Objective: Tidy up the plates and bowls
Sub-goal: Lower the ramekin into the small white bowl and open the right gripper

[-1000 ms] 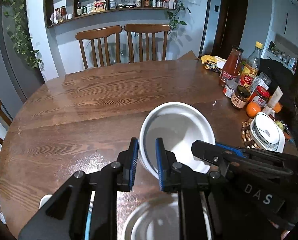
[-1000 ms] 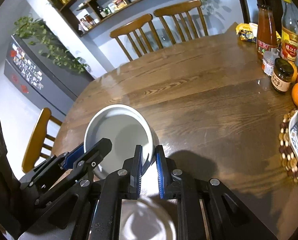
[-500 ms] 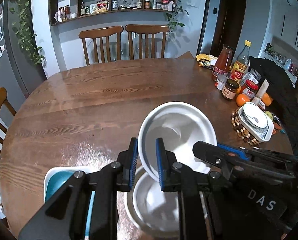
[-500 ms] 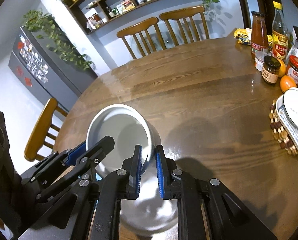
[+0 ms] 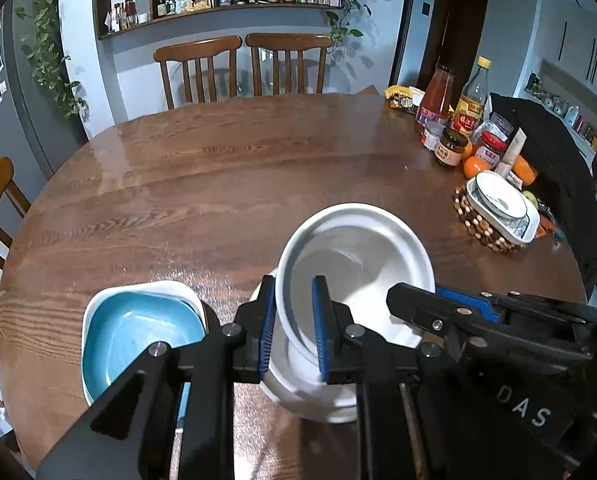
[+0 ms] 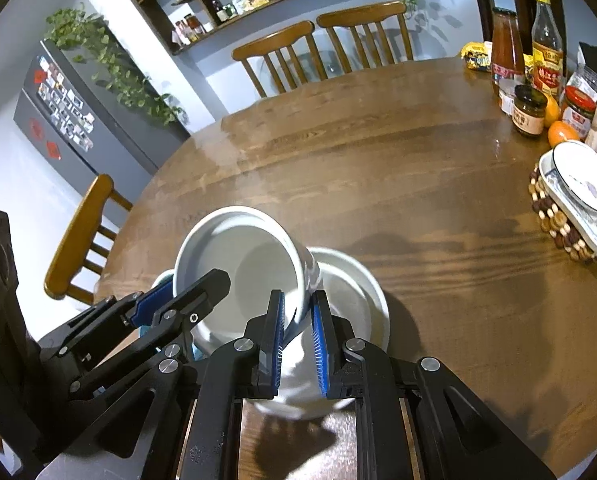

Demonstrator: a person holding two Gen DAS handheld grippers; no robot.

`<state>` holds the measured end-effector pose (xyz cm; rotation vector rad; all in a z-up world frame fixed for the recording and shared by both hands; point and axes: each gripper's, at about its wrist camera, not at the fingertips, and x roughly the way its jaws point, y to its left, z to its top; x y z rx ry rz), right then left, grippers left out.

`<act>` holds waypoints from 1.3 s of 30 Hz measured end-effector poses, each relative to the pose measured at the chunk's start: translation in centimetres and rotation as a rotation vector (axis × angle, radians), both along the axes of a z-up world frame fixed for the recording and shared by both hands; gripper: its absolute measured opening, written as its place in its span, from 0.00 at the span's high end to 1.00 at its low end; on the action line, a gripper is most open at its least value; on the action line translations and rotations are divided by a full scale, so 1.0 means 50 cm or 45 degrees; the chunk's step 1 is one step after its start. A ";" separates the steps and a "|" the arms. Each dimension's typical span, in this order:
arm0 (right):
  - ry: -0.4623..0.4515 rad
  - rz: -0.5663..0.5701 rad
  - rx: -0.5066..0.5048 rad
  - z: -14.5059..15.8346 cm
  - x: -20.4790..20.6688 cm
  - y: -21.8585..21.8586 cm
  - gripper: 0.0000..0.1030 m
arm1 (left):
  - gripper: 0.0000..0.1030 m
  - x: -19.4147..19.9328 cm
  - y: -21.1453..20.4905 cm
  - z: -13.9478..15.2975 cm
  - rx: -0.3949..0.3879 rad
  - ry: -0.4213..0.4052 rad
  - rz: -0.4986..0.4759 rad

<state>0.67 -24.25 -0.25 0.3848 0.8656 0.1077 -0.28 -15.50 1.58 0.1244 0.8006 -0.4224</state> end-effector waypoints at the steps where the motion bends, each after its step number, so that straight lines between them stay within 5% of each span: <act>1: 0.003 0.001 -0.001 -0.003 -0.003 0.002 0.85 | 0.87 -0.001 0.001 -0.002 0.001 0.003 -0.001; 39: 0.208 0.035 0.004 -0.093 0.024 0.007 0.85 | 0.86 0.026 -0.006 -0.088 0.062 0.191 -0.012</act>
